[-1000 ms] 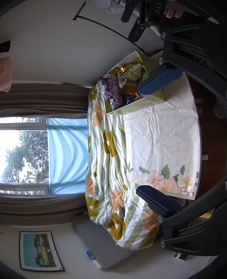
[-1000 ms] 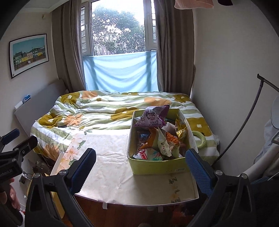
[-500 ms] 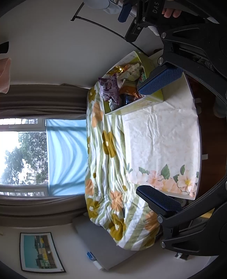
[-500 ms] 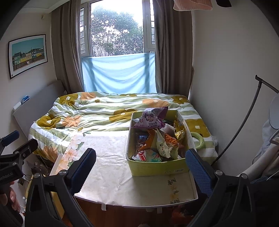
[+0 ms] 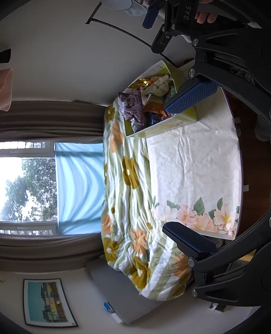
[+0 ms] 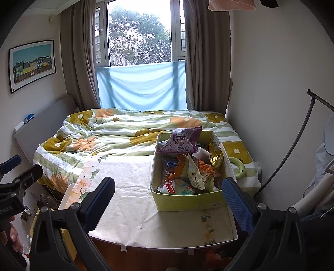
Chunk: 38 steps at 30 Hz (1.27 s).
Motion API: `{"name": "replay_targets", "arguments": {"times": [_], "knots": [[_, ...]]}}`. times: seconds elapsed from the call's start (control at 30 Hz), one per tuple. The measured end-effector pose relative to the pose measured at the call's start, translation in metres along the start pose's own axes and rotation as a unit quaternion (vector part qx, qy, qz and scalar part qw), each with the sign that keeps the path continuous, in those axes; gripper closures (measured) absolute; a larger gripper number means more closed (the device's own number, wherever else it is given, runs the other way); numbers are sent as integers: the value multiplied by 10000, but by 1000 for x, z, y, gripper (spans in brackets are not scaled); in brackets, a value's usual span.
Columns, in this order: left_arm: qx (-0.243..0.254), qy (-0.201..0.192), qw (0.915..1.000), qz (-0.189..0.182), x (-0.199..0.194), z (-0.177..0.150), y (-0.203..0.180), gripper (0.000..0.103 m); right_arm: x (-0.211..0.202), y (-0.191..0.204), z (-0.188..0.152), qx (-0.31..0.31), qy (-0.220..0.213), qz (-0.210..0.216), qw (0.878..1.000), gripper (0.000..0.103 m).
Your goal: Organize snacks
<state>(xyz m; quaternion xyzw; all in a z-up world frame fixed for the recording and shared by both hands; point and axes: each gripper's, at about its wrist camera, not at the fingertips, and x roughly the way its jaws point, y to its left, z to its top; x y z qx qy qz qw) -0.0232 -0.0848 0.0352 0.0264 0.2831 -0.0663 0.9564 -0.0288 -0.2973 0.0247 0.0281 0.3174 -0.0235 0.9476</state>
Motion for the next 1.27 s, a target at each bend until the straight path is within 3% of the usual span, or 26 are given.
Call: {"name": "replay_targets", "arguments": {"times": [0.77,1.27], "knots": [[-10,68,10000,-24,12,3,1,1,11,1,-1,44,77,-50,9999,1],[4,-166,9999,-2,14,4,7,1,16,2,-2,83,113,-42,9999,1]]}}
